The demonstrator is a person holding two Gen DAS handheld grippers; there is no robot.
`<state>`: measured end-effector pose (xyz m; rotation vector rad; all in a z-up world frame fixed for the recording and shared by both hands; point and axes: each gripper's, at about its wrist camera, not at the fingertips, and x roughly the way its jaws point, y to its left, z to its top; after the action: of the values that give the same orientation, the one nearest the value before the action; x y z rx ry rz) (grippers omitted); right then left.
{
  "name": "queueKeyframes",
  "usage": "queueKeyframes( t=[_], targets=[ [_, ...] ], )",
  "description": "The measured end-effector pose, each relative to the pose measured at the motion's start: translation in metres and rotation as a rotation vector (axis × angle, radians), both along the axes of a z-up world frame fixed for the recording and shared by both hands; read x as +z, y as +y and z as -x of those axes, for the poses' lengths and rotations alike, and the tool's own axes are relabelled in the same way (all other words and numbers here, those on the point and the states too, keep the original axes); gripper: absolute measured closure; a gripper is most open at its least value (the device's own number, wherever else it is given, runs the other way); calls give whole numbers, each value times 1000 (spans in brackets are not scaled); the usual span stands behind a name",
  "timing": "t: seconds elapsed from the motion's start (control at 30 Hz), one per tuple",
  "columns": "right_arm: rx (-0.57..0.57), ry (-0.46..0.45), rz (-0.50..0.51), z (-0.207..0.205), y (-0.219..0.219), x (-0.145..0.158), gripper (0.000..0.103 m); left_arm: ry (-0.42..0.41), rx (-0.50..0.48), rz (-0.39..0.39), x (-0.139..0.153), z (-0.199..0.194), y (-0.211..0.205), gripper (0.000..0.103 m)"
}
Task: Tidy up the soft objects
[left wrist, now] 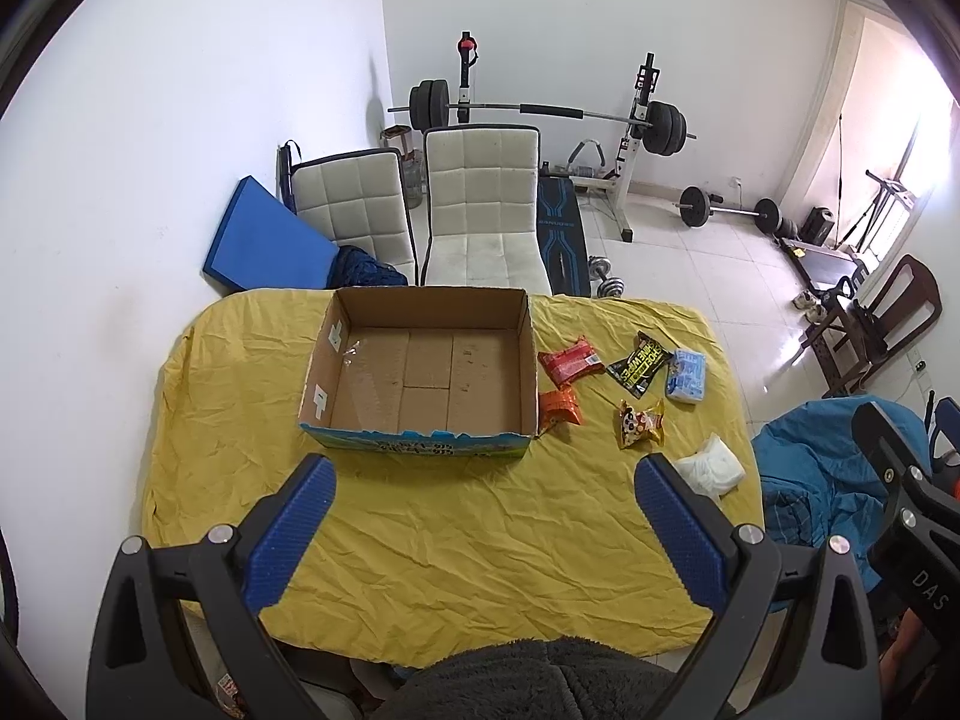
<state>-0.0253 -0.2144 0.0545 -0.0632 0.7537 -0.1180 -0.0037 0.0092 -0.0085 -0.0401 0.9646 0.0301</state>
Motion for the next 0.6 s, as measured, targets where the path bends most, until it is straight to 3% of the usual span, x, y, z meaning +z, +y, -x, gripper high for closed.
queueKeyframes(
  t=[0.6],
  targets=[
    [-1,-13,0,0,4,1,0,-4,1,1,5,-1,2,1]
  ],
)
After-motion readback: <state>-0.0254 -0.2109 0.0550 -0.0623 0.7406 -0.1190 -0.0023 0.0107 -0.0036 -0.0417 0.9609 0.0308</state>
